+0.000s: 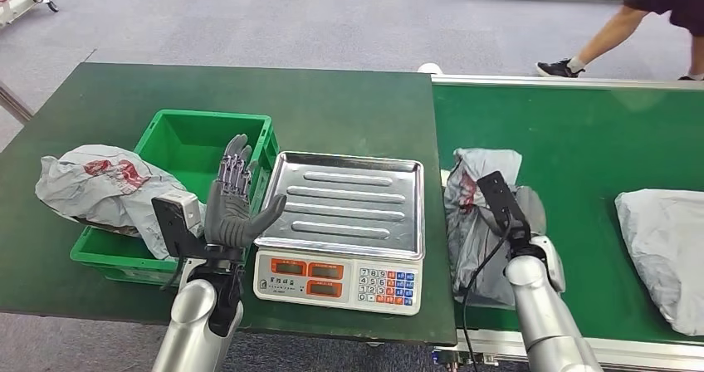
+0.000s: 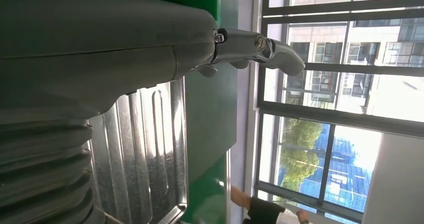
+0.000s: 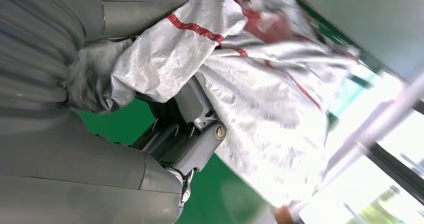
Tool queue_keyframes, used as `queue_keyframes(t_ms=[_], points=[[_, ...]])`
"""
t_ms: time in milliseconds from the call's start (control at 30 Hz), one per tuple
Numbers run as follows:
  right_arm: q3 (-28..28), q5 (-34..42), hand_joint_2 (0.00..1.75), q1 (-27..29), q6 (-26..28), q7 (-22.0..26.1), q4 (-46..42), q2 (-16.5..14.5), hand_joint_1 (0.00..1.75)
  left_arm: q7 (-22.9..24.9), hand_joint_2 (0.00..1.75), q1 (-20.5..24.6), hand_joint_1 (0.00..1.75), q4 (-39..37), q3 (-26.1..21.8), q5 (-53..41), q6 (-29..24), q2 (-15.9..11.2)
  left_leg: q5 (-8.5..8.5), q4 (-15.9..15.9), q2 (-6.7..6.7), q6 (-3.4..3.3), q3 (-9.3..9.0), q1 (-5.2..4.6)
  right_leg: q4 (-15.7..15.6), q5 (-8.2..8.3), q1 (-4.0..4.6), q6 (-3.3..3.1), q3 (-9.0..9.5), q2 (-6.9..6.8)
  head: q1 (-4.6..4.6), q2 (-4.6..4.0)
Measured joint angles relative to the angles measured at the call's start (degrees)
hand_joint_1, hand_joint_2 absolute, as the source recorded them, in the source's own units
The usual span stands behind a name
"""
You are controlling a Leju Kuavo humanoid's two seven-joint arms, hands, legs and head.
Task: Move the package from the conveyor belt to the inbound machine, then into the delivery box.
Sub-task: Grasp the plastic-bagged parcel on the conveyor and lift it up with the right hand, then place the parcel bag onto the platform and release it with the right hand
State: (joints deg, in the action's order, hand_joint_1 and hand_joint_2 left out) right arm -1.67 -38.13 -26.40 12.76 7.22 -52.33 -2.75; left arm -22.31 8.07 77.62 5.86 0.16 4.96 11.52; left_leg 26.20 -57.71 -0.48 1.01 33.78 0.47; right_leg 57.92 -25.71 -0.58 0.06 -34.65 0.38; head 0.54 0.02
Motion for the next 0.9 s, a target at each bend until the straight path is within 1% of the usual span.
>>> queue_keyframes(t_ms=[133,267,433,900], points=[[1.91,-0.80,1.75,0.02,-0.70,-0.74,-9.87,0.67,1.75,-0.52,1.75,-1.13,0.00,0.86,-0.02,-0.58,-0.38,0.00,0.01,0.00,0.05,0.00,0.02,0.00,0.00,0.00,0.00,0.00,-0.03,0.02,0.00,0.00],[4.16,-0.85,1.75,-0.62,-1.76,-1.04,-14.39,0.93,1.75,-0.66,1.75,-2.28,0.00,1.86,-0.02,-0.79,-0.67,0.00,0.01,0.00,0.03,0.00,0.02,0.01,0.00,-0.01,0.02,0.00,-0.04,0.00,0.01,0.00],[5.53,-0.52,1.75,-1.24,-1.90,-1.05,-16.17,1.11,1.75,-0.67,1.75,-3.07,0.00,2.79,-0.03,-0.83,-0.69,0.00,-0.01,0.00,0.00,0.01,0.03,0.01,0.01,0.00,0.02,0.00,-0.02,-0.01,0.01,0.00],[7.46,1.68,1.75,-1.93,-2.08,0.23,-17.25,1.17,1.75,-0.59,1.75,-4.15,0.00,4.31,-0.27,-0.84,-1.15,0.00,0.00,0.00,-0.01,0.00,0.06,0.01,0.01,0.00,0.02,0.00,-0.04,-0.03,0.01,0.00]])
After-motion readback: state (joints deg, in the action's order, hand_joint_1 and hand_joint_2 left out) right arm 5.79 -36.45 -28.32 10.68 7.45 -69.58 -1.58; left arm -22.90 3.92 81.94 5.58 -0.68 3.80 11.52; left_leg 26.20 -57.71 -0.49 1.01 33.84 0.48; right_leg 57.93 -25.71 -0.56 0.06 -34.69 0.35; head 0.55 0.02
